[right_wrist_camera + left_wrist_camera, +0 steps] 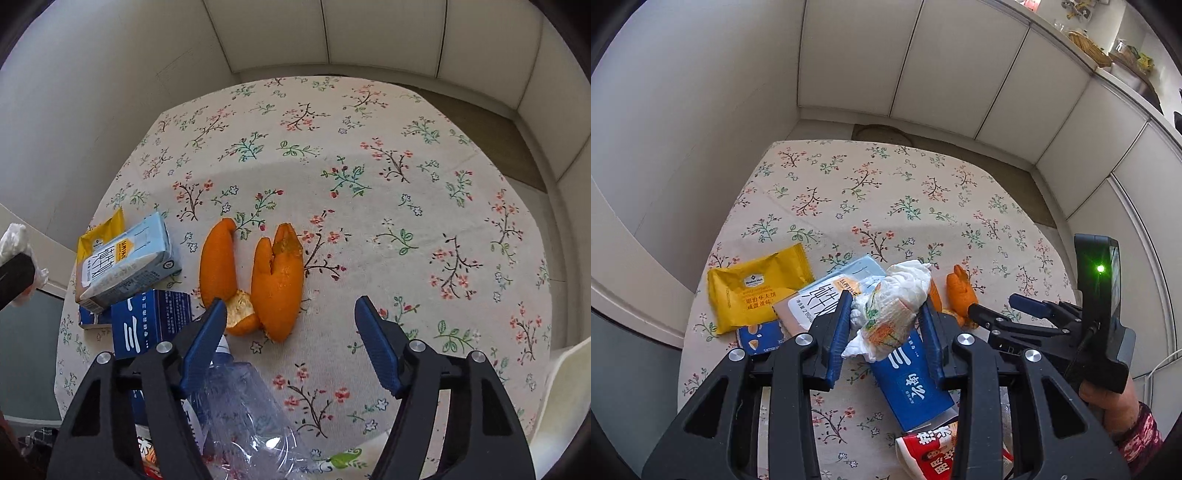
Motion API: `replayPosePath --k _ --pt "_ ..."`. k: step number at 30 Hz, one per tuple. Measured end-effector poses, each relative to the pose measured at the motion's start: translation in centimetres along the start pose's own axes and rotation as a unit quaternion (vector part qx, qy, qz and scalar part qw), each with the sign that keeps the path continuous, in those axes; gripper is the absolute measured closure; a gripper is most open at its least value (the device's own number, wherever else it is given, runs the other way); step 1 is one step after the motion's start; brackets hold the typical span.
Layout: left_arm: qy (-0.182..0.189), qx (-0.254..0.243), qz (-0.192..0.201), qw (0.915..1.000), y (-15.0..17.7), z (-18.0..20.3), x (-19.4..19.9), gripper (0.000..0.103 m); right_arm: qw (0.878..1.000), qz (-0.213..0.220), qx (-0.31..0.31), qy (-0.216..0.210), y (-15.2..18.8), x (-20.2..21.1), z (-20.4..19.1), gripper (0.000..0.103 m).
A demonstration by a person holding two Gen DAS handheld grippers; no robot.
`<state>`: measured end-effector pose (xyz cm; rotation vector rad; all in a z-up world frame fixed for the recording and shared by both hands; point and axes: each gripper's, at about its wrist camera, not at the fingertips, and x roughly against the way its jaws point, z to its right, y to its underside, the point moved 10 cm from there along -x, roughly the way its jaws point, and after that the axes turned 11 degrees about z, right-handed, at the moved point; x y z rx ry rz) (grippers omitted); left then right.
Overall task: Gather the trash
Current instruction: 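Grasp the crumpled tissue with the left tool while the right tool grasps an orange peel, then carry the tissue and orange peel over the white bin and release both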
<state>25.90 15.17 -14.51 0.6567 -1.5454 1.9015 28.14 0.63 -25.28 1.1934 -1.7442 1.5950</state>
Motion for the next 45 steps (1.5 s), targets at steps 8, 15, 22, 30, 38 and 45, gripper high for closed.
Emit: replayPosePath --k 8,15,22,30,38,45 --pt "0.0 0.0 -0.009 1.0 0.3 -0.5 -0.6 0.068 0.999 -0.031 -0.031 -0.025 1.0 -3.1 0.7 0.051" --pt "-0.003 0.002 -0.013 0.9999 0.5 -0.5 -1.0 0.068 0.999 -0.024 0.0 -0.034 1.1 -3.3 -0.5 0.08" --pt "-0.004 0.014 0.002 0.9999 -0.3 -0.2 -0.6 0.068 0.999 0.003 0.011 -0.033 0.4 -1.1 -0.9 0.087" --pt "0.006 0.024 0.027 0.9993 -1.4 1.3 0.4 0.068 0.998 0.055 -0.009 -0.035 -1.7 3.6 0.7 0.087" --pt "0.023 0.024 0.052 0.9981 -2.6 4.4 1.2 0.068 0.993 0.122 -0.004 -0.002 -3.1 8.9 3.1 0.086" --pt "0.037 0.018 0.064 0.9971 -3.0 7.5 1.2 0.068 0.983 0.176 -0.006 0.047 -3.8 13.5 6.5 0.086"
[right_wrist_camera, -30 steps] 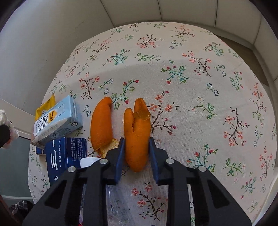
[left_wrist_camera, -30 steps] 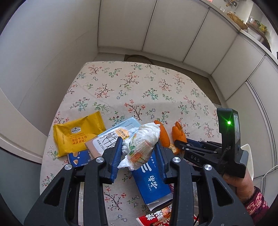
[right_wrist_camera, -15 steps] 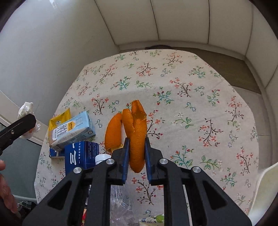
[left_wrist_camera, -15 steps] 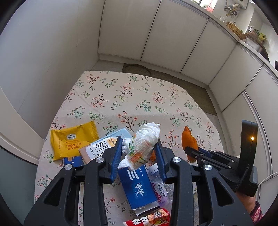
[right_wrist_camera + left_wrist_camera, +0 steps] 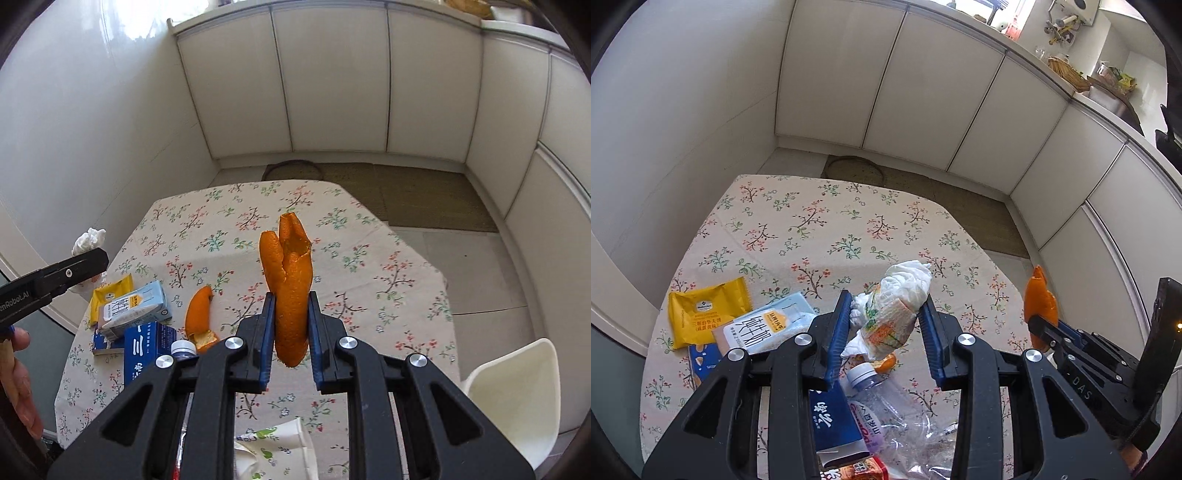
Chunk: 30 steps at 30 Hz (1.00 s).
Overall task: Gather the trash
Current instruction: 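Carry the tissue and orange peel over the white bin and release both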
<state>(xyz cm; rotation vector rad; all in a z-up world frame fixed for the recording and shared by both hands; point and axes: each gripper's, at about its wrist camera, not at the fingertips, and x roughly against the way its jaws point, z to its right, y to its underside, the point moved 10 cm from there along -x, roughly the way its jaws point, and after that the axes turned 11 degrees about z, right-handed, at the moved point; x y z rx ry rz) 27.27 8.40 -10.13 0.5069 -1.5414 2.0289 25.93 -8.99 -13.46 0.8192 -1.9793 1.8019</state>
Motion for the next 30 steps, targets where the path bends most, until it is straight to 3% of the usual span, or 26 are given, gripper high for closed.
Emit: replayPosePath --k 7,13,20,30 --pt "0.019 -0.007 0.002 0.9998 0.3 3.5 -0.5 0.068 0.996 0.037 -0.012 0.076 -0.8 3.7 6.0 0.086" --pt "0.037 -0.021 -0.007 0.9991 1.4 6.9 -1.5 0.068 0.99 0.029 -0.035 0.13 0.3 5.7 11.8 0.086" --pt "0.063 -0.052 -0.021 0.9964 3.4 11.6 -2.6 0.068 0.976 0.007 -0.052 0.213 2.3 8.6 19.1 0.086" --pt "0.111 -0.094 -0.04 0.9886 5.9 18.7 -3.2 0.068 0.963 -0.019 -0.087 0.254 5.2 11.5 25.1 0.083"
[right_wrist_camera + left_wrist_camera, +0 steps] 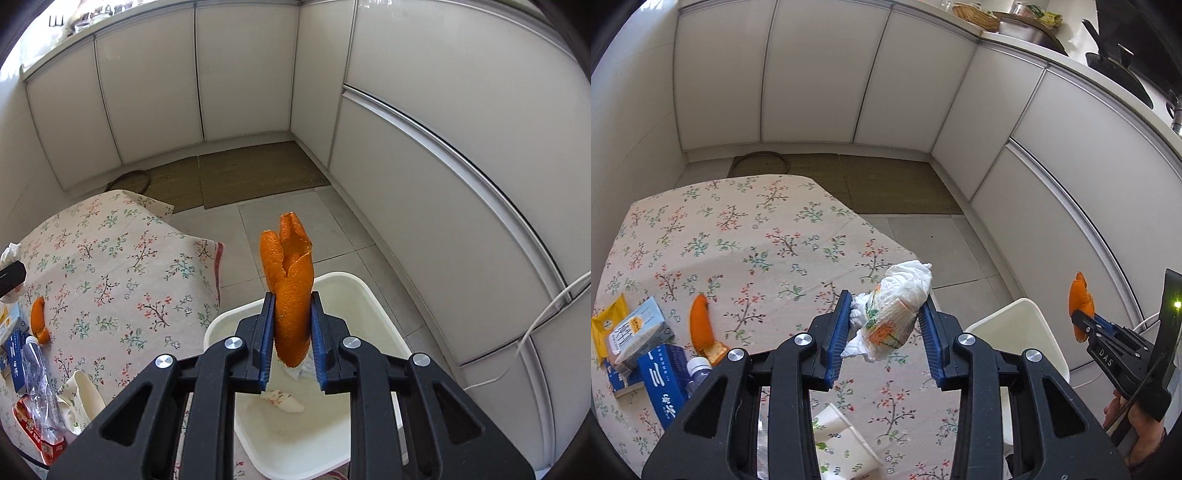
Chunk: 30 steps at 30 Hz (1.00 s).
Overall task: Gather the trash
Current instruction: 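Carry the tissue and orange peel over the white bin and release both, then move both open tools back over the table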
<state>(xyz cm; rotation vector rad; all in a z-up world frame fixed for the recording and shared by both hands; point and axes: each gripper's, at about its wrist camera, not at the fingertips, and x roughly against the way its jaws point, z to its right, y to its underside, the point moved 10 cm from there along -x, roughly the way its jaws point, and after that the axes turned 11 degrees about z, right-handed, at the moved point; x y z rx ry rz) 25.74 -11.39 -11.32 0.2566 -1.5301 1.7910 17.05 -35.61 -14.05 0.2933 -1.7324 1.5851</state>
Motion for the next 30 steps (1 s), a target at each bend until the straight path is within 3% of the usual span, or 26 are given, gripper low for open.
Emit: replayPosePath --k 4,6,8,17,18,19,21,30 --pt "0.025 -0.021 -0.007 0.9994 0.6 3.6 -1.1 0.068 1.0 -0.006 -0.011 0.002 0.7 0.0 1.9 0.077" --pt "0.038 -0.033 -0.01 0.9987 0.8 5.4 -1.6 0.068 1.0 -0.001 -0.019 0.011 0.8 0.2 3.1 0.055" --pt "0.052 -0.043 -0.014 0.9976 1.1 7.0 -2.2 0.068 0.999 0.006 -0.025 0.02 0.9 0.3 4.3 0.049" --pt "0.129 -0.085 -0.051 0.9867 3.5 14.2 -5.4 0.066 0.996 0.005 -0.071 0.046 2.0 0.3 10.5 0.043" --pt "0.145 -0.09 -0.058 0.9836 3.8 15.1 -5.7 0.063 0.996 0.005 -0.075 0.048 2.1 0.3 11.0 0.043" --pt "0.153 -0.097 -0.064 0.9813 4.2 15.7 -6.0 0.047 0.996 0.005 -0.079 0.051 2.1 0.3 11.4 0.043" --pt "0.154 -0.105 -0.066 0.9803 4.9 16.2 -6.6 0.027 0.995 0.006 -0.086 0.054 2.1 0.3 12.0 0.043" --pt "0.134 -0.088 -0.08 0.9839 5.7 14.5 -7.2 0.028 0.996 0.009 -0.084 0.044 1.7 0.1 11.2 0.039"
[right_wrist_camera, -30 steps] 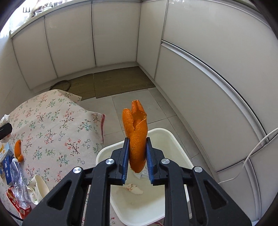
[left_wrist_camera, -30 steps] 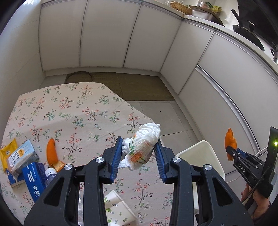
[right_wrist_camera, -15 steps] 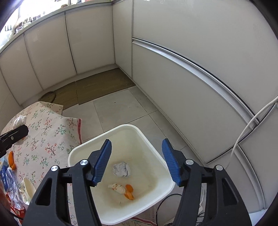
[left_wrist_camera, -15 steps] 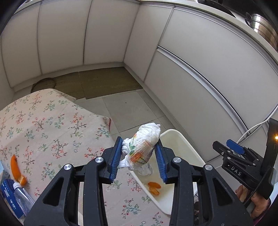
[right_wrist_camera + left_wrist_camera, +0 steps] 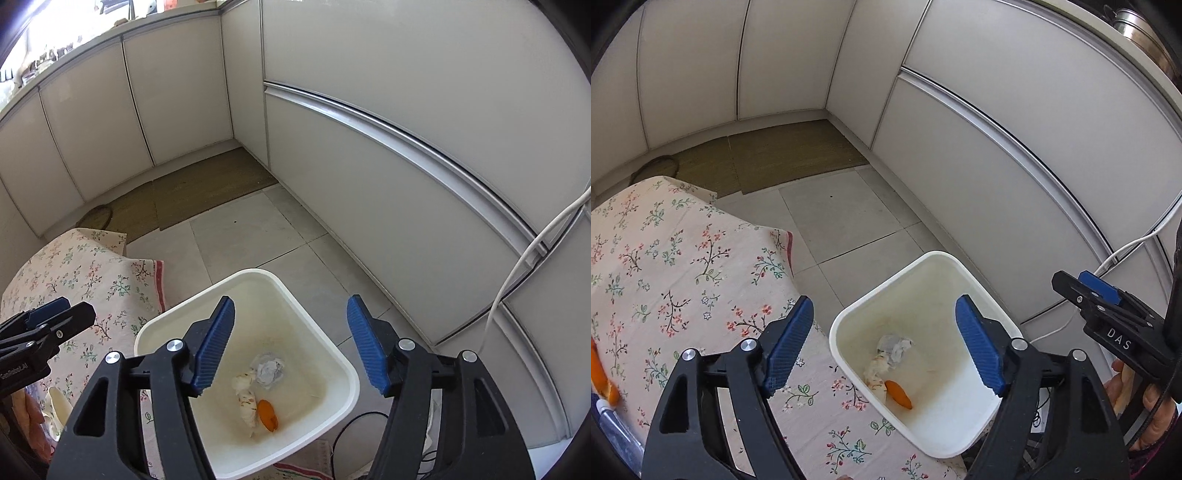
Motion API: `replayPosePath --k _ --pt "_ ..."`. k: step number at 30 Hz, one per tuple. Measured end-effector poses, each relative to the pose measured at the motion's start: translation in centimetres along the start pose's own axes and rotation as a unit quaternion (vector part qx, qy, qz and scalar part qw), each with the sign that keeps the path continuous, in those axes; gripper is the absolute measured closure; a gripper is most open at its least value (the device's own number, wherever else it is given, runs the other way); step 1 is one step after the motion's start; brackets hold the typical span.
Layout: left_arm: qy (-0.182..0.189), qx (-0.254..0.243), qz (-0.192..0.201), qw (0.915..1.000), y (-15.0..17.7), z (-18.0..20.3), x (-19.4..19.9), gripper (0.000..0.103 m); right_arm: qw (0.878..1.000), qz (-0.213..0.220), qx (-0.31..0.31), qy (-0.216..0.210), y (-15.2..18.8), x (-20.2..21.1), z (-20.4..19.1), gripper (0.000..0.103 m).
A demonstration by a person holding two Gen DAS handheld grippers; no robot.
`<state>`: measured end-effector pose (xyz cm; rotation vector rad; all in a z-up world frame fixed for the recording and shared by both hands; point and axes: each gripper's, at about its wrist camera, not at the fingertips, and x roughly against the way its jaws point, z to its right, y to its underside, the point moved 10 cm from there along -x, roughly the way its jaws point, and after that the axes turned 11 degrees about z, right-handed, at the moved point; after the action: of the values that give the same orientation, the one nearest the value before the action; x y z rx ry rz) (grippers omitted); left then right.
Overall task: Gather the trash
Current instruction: 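Move both open tools back over the table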
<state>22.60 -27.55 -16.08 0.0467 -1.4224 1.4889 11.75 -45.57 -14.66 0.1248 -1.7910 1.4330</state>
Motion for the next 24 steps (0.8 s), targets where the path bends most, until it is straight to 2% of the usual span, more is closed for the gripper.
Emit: replayPosePath --k 5,6,8,11,14,24 --pt "-0.026 0.0 0.009 0.9996 -0.3 -1.2 1.2 0.027 1.0 0.007 0.0 -0.008 -0.3 0.3 -1.5 0.029" --pt "-0.035 0.0 0.011 0.9993 -0.3 -1.6 1.6 0.025 1.0 0.007 -0.001 -0.012 -0.4 0.4 -2.1 0.023" --pt "-0.058 -0.001 0.018 0.9982 -0.5 -2.7 2.4 0.02 1.0 0.007 -0.003 -0.022 -0.4 0.6 -3.1 0.018" --pt "-0.088 0.001 0.024 0.9958 -0.6 -4.5 3.5 0.014 0.999 0.007 0.005 -0.043 -0.5 0.8 -5.4 0.013" --pt "-0.124 0.008 0.024 0.992 -0.6 -7.0 4.9 0.012 0.998 0.007 0.019 -0.058 -0.5 1.0 -8.0 0.013" --pt "-0.194 0.045 0.024 0.9797 0.2 -15.1 9.2 0.009 0.992 -0.004 0.062 -0.112 0.4 1.6 -16.8 0.013"
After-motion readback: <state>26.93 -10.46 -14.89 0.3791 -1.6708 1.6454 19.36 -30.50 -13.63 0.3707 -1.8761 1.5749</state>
